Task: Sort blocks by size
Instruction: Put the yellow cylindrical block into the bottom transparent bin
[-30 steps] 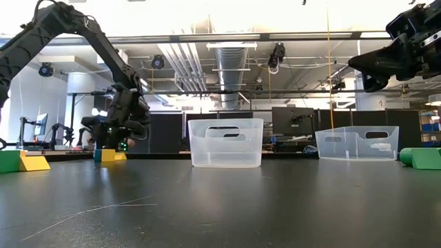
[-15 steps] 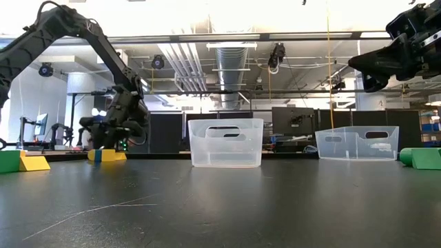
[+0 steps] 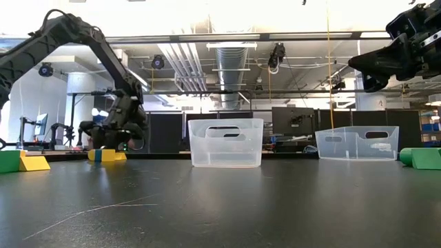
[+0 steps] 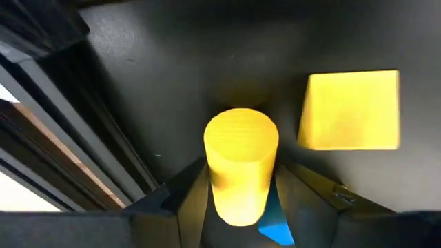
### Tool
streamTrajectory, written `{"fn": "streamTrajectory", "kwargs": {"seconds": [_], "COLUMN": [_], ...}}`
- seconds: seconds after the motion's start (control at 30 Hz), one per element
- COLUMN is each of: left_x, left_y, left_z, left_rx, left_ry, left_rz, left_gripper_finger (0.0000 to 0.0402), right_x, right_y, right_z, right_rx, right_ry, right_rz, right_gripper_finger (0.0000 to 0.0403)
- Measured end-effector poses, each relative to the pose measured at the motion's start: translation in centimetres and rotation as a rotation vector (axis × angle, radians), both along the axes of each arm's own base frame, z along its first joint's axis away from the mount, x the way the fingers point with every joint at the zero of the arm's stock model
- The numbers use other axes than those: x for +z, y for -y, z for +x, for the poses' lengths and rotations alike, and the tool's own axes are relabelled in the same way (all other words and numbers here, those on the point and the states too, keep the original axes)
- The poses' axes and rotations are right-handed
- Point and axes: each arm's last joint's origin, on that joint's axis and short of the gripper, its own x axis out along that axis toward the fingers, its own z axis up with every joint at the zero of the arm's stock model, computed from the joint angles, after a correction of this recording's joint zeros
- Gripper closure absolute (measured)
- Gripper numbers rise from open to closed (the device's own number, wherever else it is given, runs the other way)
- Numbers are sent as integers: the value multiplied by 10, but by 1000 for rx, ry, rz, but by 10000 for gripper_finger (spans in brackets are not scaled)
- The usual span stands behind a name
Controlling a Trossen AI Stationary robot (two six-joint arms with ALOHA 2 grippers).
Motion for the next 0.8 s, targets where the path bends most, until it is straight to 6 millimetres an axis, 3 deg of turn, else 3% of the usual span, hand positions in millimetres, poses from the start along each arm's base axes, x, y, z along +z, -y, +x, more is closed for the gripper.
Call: {"fn": "streamTrajectory", "kwargs": {"seconds": [0.23, 0.43, 0.8], "left_x": [-1, -1, 2], "left_y": [-1, -1, 3], "left_z": [1, 1, -2], "left_rx": [-28, -30, -53], "left_ry": [16, 15, -35], "left_rz": [-29, -32, -63], "left_gripper_finger": [252, 309, 309], "right_x": [0, 0, 0], "right_y": [0, 0, 0], "right_z": [0, 0, 0], "right_rx": [0, 0, 0], "right_ry": [0, 0, 0], "right_rz": [-1, 0, 0], "right_gripper_finger": [390, 390, 390]}}
